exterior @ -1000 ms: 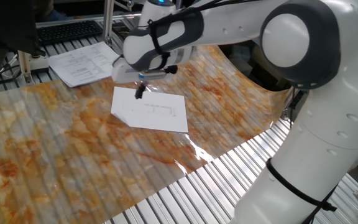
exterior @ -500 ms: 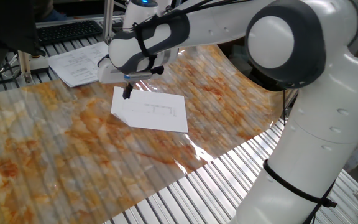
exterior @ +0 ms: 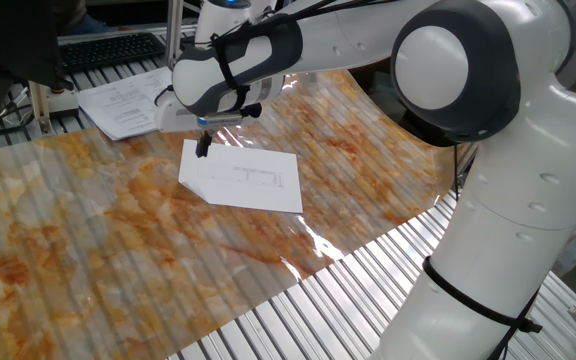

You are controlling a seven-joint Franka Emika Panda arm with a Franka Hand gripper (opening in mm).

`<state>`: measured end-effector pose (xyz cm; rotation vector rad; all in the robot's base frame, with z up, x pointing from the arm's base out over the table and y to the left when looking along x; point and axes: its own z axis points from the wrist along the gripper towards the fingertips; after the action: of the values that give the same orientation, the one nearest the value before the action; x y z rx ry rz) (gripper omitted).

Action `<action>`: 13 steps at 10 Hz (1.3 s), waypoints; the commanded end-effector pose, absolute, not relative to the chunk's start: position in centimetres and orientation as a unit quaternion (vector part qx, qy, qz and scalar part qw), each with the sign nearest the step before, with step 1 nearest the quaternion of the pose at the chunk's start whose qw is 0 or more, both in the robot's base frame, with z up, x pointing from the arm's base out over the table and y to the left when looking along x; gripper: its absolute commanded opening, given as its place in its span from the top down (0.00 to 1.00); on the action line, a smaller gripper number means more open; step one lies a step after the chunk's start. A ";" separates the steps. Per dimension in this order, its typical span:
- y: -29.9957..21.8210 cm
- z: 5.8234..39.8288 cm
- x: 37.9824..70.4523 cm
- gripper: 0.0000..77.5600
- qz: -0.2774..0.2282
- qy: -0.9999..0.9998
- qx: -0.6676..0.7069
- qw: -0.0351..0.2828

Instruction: Flip over and spread out the paper that is laid flat on the table

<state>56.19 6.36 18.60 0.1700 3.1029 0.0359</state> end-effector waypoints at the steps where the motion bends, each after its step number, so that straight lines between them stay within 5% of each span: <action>1: 6.4 18.8 56.2 1.00 0.016 0.998 0.062 0.021; 13: 6.6 18.4 56.3 1.00 0.015 1.000 0.024 -0.010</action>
<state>56.09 6.42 18.68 0.1060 3.1552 0.0035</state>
